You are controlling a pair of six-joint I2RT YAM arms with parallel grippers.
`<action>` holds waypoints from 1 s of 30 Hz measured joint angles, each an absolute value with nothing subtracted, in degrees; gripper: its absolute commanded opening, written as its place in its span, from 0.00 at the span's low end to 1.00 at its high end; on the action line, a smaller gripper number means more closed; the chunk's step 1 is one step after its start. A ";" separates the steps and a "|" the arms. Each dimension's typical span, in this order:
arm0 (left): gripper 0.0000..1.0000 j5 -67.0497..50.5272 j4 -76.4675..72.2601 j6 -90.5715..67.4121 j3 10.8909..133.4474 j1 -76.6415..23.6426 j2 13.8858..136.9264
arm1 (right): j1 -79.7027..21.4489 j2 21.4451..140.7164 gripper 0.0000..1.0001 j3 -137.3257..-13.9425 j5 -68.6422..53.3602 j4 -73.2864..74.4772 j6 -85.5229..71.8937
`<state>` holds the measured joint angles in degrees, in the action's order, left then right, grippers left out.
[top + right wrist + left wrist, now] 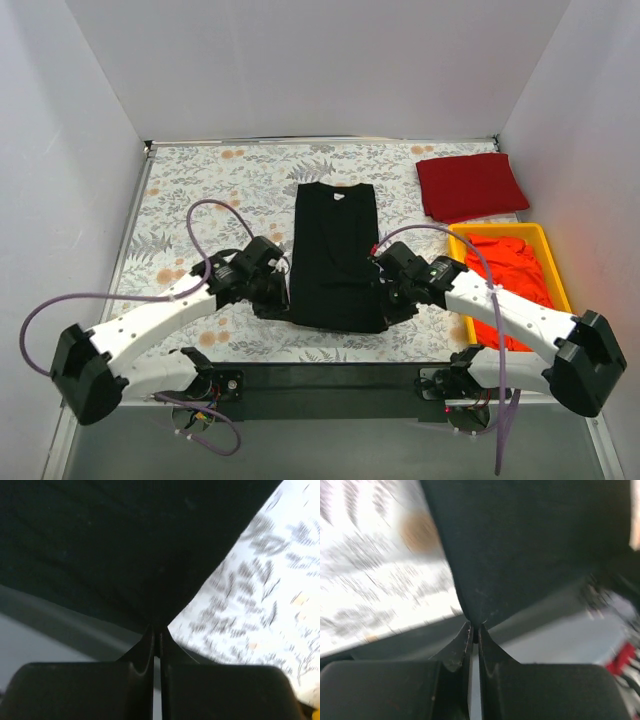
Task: Fold and stack the t-shirts
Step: Fold the tshirt
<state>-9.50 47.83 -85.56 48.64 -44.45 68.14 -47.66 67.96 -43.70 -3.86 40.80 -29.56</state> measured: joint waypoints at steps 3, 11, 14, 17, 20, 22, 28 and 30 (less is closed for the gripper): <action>0.00 -13.82 50.19 -87.35 47.37 -45.74 60.25 | -47.72 63.92 0.01 -45.76 -7.97 47.18 -29.32; 0.00 -20.14 58.11 -90.30 48.66 -46.63 53.28 | -47.77 61.45 0.01 -57.12 -13.23 60.97 -28.73; 0.00 -17.37 60.03 -91.18 52.47 -46.63 54.46 | -47.75 63.88 0.01 -64.47 -12.03 64.71 -27.07; 0.00 -12.21 60.07 -91.98 56.16 -46.63 57.49 | -47.16 67.81 0.01 -70.52 -10.37 66.13 -24.80; 0.00 -5.72 59.11 -92.31 58.67 -46.30 61.52 | -44.77 73.56 0.01 -76.88 -8.29 67.13 -21.08; 0.00 -1.89 57.95 -92.07 59.66 -45.69 63.68 | -42.83 76.53 0.01 -79.72 -7.81 67.29 -18.98; 0.00 3.75 49.93 -88.05 63.37 -38.24 71.26 | -33.87 84.53 0.01 -88.05 -9.15 66.26 -11.73; 0.00 4.05 47.53 -86.37 64.29 -35.57 73.21 | -31.66 86.98 0.01 -90.30 -10.28 65.39 -10.02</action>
<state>4.05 47.53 -86.37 64.29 -35.57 73.21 -31.66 86.98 -90.30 -10.28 65.39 -10.02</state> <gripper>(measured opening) 0.052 0.013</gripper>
